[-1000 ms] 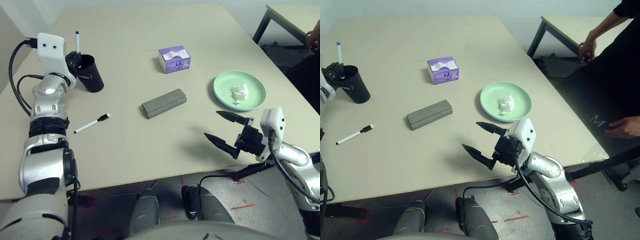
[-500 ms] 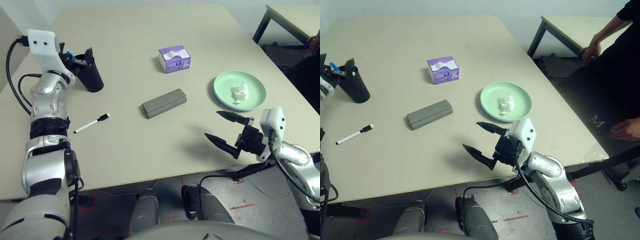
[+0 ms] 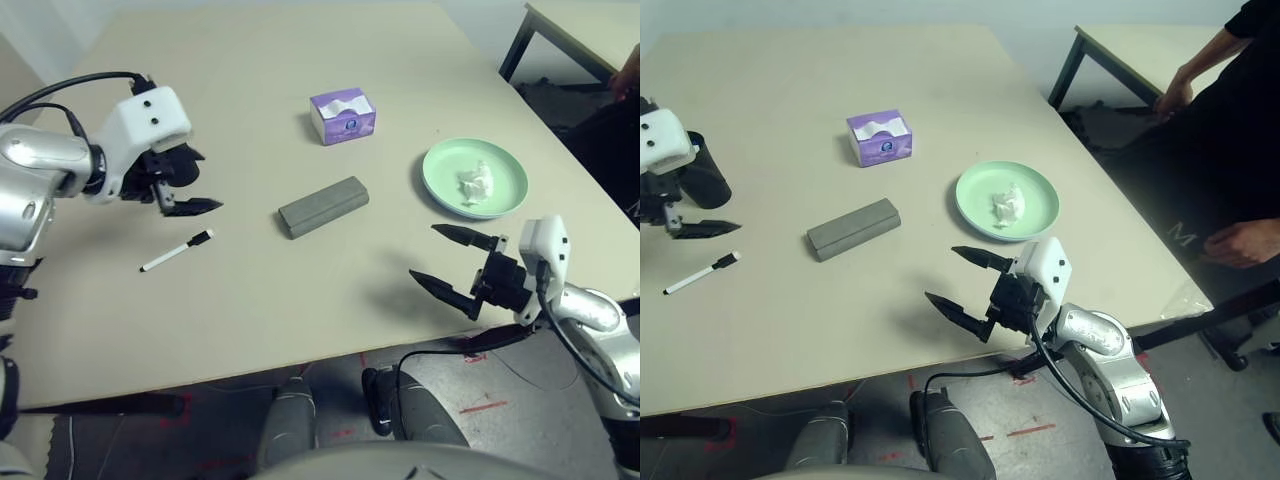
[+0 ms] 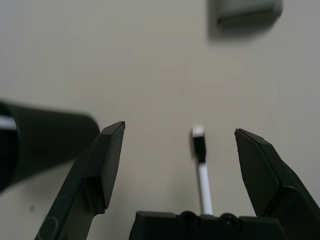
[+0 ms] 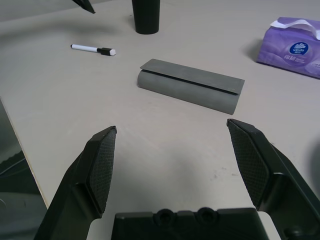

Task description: Organize and tidy the items on the table.

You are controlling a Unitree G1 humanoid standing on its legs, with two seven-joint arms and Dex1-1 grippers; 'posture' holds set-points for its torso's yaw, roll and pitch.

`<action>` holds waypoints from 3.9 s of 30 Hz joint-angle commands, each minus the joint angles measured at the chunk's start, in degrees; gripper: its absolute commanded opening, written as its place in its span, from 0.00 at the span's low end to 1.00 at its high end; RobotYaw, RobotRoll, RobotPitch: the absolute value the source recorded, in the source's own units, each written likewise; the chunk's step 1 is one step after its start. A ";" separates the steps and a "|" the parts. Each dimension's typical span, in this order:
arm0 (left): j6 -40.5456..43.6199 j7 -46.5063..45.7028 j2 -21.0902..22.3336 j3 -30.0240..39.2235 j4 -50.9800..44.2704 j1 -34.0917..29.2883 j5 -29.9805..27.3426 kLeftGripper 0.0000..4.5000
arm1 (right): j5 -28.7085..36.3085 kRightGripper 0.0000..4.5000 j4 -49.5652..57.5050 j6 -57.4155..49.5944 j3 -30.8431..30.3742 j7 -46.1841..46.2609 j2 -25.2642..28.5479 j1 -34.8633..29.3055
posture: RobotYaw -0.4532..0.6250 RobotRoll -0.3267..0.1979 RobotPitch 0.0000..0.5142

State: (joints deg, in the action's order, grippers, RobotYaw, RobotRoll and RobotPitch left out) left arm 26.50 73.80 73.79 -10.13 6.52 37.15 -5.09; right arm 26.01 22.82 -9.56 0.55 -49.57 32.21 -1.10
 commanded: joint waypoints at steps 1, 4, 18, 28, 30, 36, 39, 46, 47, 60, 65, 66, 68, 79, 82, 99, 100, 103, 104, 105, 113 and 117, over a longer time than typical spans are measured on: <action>-1.41 2.38 -0.86 -3.14 3.77 1.12 4.30 0.99 | -0.82 1.00 -0.28 0.80 -1.17 -0.49 -0.16 -0.27 | 0.37 0.62 0.31; -1.85 3.29 -2.50 -4.67 7.23 1.93 6.81 0.99 | -0.92 1.00 0.05 0.74 -1.33 -0.26 -0.22 -0.23 | 0.37 0.62 0.31; -4.46 3.96 -9.68 -7.19 16.67 2.59 13.62 0.99 | -0.94 1.00 1.13 0.28 -1.19 -0.29 0.41 -0.37 | 0.35 0.62 0.32; -5.41 2.50 -11.81 -6.76 18.73 1.57 15.68 0.99 | -0.83 1.00 2.14 -0.21 -1.47 0.09 0.26 -0.53 | 0.35 0.62 0.32; -5.59 2.12 -12.27 -6.82 19.74 1.80 15.99 0.99 | -0.85 1.00 2.04 -0.24 -1.51 0.11 0.20 -0.31 | 0.35 0.62 0.32; -6.00 0.26 -13.62 -6.60 23.04 1.96 16.38 0.94 | -0.75 1.00 2.30 -0.40 -1.51 0.33 0.12 -0.08 | 0.35 0.62 0.32; -6.42 -1.12 -14.53 -6.29 25.52 2.35 16.75 0.78 | -0.59 1.00 2.68 -0.67 -1.50 0.60 0.11 0.18 | 0.35 0.62 0.32; -7.39 -1.31 -14.92 -6.06 28.48 1.84 17.06 0.27 | -0.12 1.00 3.64 -1.56 -1.42 1.31 0.06 0.99 | 0.35 0.62 0.32; -7.37 -1.19 -14.88 -5.98 28.44 1.74 17.00 0.21 | -0.08 1.00 3.68 -1.63 -1.38 1.33 0.09 1.06 | 0.35 0.62 0.32; -0.90 3.44 -12.96 -1.91 18.50 2.79 12.37 0.00 | 0.63 1.00 3.89 -2.16 -0.95 0.82 0.73 0.49 | 0.35 0.62 0.32; 7.83 5.79 -12.19 4.05 10.60 5.96 5.28 0.00 | 0.43 1.00 3.41 -2.07 -0.80 0.94 0.92 0.33 | 0.36 0.62 0.32; 8.84 5.84 -12.14 5.38 9.48 6.26 3.75 0.00 | 0.36 1.00 3.14 -1.95 -0.79 0.86 0.98 0.43 | 0.36 0.62 0.31; 10.89 5.43 -12.50 7.97 7.67 6.59 0.79 0.00 | 0.33 1.00 2.82 -1.87 -0.77 0.80 0.98 0.62 | 0.36 0.62 0.31; 14.81 -23.32 -25.46 31.47 4.83 10.89 -11.01 0.00 | 2.01 1.00 2.45 -4.15 1.09 4.96 -0.97 1.13 | 0.37 0.62 0.31; 10.68 -30.80 -27.48 34.14 4.98 11.73 -10.76 0.00 | 2.51 1.00 2.26 -5.15 2.00 7.59 -2.77 1.68 | 0.37 0.62 0.31; -18.90 -49.08 -30.04 29.38 27.95 14.99 -2.64 0.00 | 2.27 1.00 2.50 -5.87 1.55 9.79 -4.43 2.59 | 0.37 0.62 0.33; -20.61 -49.72 -30.26 29.14 29.79 15.47 -2.37 0.00 | 2.16 1.00 2.58 -5.75 1.52 9.52 -4.21 2.35 | 0.37 0.62 0.33; -24.97 -51.01 -30.60 28.51 35.23 16.77 -1.96 0.00 | 2.07 1.00 2.79 -5.66 1.39 9.26 -3.95 2.00 | 0.37 0.62 0.33; -26.22 -51.40 -30.73 28.35 36.99 17.07 -1.84 0.00 | 2.06 1.00 2.83 -5.67 1.35 9.26 -3.93 1.98 | 0.37 0.62 0.33; -27.22 -51.65 -30.80 28.21 38.38 17.36 -1.78 0.00 | 2.05 1.00 2.85 -5.67 1.33 9.25 -3.92 1.97 | 0.37 0.62 0.33; -31.52 -53.21 -31.64 27.02 45.94 16.96 -1.17 0.00 | 2.24 1.00 3.20 -6.04 1.42 9.04 -3.71 2.04 | 0.36 0.62 0.33; -32.55 -53.67 -32.59 27.34 46.39 15.03 -1.80 0.00 | 2.38 1.00 3.25 -6.20 1.38 8.92 -3.65 2.09 | 0.37 0.62 0.33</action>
State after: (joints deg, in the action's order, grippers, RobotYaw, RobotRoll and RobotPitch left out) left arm -5.24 20.32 41.70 17.16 51.78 53.41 -6.79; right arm 28.36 25.42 -15.05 2.06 -40.34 27.96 1.33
